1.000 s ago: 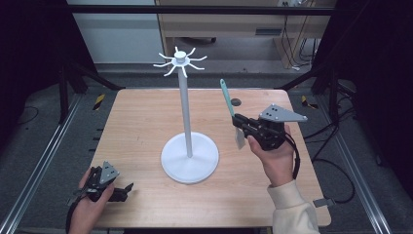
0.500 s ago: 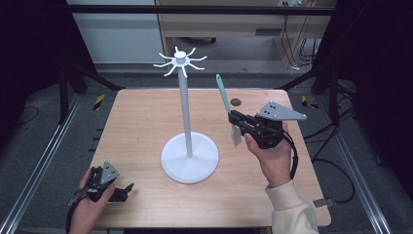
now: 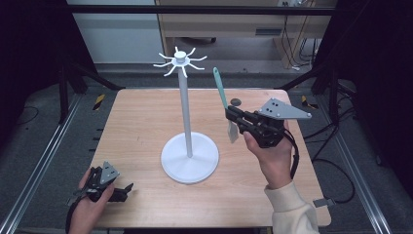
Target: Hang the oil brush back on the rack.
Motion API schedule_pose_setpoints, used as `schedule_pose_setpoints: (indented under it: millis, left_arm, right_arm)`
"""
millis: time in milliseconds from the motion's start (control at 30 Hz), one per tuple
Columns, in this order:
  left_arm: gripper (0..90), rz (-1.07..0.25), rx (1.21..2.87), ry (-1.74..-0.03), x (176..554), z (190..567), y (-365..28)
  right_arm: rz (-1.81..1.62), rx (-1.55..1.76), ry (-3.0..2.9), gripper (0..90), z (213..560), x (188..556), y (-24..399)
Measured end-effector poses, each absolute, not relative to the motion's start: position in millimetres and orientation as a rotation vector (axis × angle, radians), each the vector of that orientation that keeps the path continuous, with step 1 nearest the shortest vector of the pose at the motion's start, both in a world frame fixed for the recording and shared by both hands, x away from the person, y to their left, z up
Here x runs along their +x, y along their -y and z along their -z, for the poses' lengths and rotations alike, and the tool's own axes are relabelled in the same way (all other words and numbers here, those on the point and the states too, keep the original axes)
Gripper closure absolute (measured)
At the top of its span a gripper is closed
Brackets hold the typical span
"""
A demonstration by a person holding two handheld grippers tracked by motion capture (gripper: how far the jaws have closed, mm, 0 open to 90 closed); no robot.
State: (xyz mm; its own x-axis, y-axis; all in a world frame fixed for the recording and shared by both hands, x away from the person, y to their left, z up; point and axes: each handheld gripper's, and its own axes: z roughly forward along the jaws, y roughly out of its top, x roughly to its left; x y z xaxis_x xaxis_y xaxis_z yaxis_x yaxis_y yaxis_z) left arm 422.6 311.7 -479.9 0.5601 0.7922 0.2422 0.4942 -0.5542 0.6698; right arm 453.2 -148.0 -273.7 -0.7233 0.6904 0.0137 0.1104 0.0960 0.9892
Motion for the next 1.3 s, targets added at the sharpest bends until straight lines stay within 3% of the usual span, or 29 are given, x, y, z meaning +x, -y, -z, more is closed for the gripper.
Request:
schedule_pose_setpoints:
  millis: [1300]
  left_arm:
    - [3.2, -0.728, 2.257, -1.029, 422, 480, -312]
  right_arm:
    - [-1.704, 0.709, -1.933, 82.9, 263, 448, 133]
